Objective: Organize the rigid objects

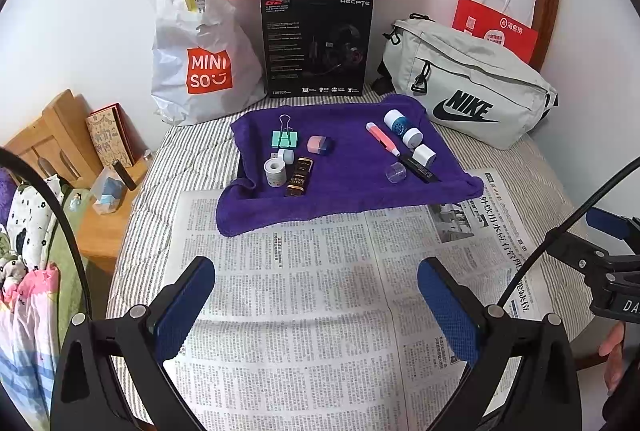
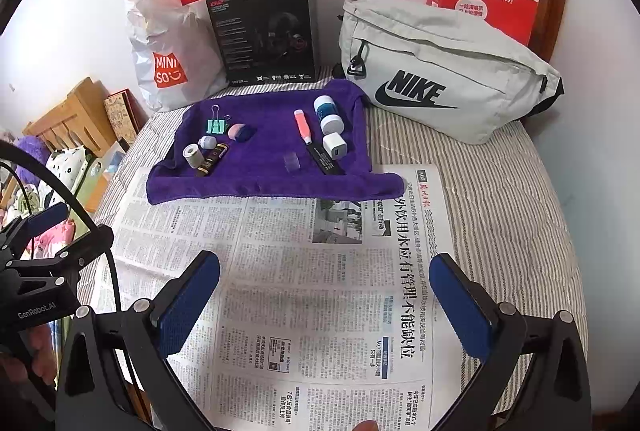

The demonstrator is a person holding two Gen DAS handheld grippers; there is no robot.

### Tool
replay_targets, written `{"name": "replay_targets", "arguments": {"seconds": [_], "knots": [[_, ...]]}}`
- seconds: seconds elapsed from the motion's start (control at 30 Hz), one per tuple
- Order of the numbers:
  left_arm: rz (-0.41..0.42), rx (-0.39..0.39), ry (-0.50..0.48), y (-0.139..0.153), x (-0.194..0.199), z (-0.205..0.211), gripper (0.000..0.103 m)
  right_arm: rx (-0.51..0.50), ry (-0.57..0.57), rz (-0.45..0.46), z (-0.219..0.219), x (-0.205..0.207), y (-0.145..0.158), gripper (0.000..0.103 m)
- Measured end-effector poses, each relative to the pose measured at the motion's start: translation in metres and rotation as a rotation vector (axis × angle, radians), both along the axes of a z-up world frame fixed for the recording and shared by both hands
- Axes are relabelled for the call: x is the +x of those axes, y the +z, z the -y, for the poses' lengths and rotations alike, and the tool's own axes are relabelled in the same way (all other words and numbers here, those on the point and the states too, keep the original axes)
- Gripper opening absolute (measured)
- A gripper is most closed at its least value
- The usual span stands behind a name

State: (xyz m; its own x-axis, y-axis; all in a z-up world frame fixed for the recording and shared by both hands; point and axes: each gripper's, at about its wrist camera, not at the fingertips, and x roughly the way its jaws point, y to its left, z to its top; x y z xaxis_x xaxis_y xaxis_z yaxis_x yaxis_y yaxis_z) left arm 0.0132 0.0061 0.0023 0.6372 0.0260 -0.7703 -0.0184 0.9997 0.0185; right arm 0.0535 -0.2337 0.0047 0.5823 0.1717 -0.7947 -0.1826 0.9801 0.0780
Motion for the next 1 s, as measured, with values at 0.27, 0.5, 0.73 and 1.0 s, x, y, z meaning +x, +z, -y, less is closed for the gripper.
{"name": "replay_targets", "arguments": {"seconds": [0.27, 0.5, 0.73, 1.0], "knots": [[0.002, 0.002, -0.004, 0.0, 0.0007, 0.0008, 0.103, 0.002, -0.006, 0.002, 0.001, -0.0001, 0.0022, 0.103], [0.005, 0.008, -0.002, 0.0007, -0.0005, 0.0005, 0.103, 0.0, -0.005, 0.002, 0.0028, -0.0005, 0.0029, 0.103], [0.003, 0.008, -0.003, 0.0002, -0.0005, 0.0003, 0.103, 0.004, -0.003, 0.006, 0.0038, -0.0022, 0.0045, 0.103], [0.008, 0.016, -0.01, -0.0017, -0.0001, -0.0009, 0.103, 0.005, -0.007, 0.001, 0.0032, 0.0004, 0.0032, 0.103]]}}
